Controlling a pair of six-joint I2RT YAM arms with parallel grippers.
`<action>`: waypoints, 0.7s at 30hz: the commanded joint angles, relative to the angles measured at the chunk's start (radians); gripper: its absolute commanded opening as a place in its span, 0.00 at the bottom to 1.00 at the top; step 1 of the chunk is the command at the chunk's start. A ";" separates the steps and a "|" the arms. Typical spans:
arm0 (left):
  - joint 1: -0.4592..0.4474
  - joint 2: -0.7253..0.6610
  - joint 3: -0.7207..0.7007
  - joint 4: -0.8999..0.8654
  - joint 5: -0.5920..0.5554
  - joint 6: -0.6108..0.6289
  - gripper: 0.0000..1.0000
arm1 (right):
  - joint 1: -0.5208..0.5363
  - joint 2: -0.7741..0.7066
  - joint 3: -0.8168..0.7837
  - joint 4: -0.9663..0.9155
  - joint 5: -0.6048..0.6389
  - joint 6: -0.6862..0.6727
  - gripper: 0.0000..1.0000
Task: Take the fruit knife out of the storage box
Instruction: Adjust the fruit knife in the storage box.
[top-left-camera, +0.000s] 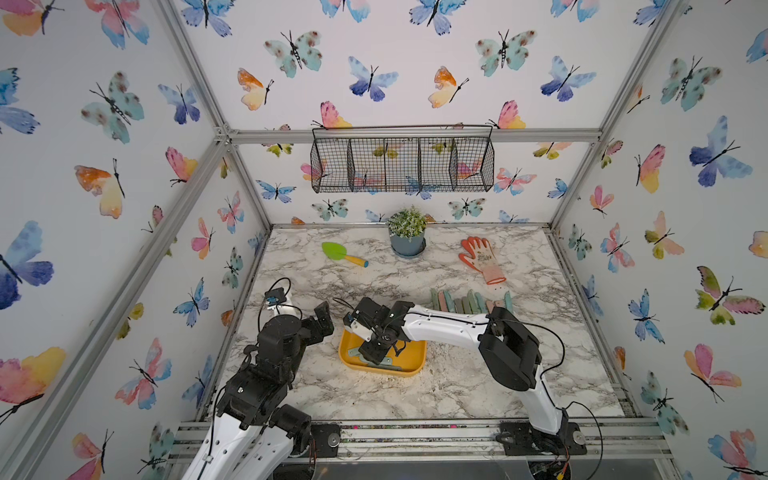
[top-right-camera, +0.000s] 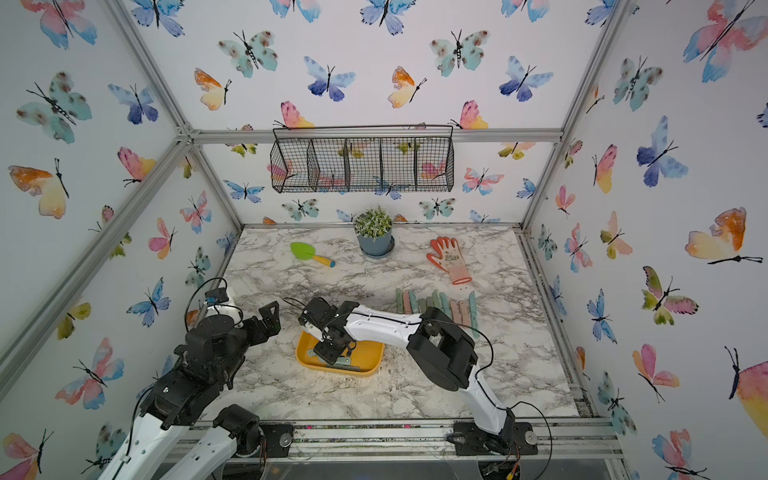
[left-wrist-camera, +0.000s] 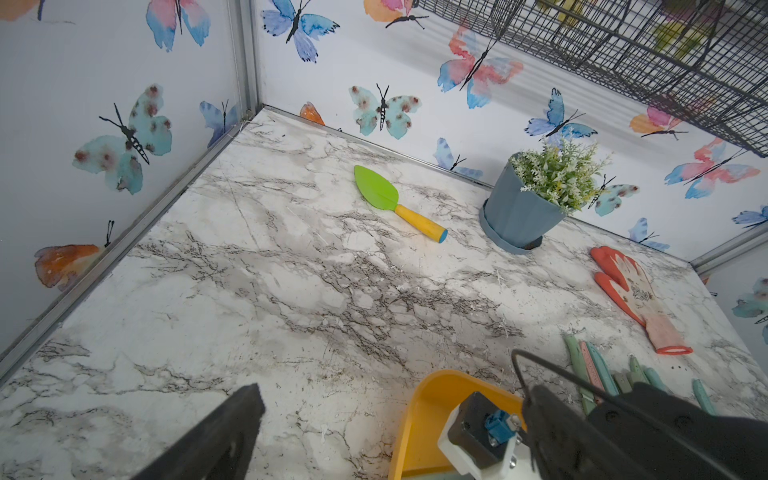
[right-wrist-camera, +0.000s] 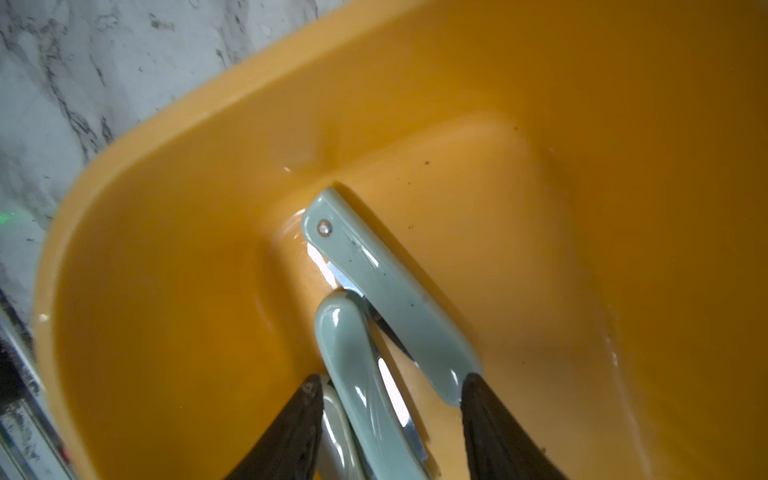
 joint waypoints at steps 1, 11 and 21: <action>0.002 -0.011 0.012 -0.005 -0.012 -0.001 0.99 | 0.001 0.032 0.039 -0.105 0.037 0.022 0.58; 0.002 -0.013 0.011 -0.002 -0.004 0.001 0.99 | 0.001 0.082 0.066 -0.147 0.129 0.033 0.62; 0.003 -0.017 0.011 -0.002 -0.006 0.002 0.98 | -0.001 0.088 0.040 -0.152 0.194 0.038 0.46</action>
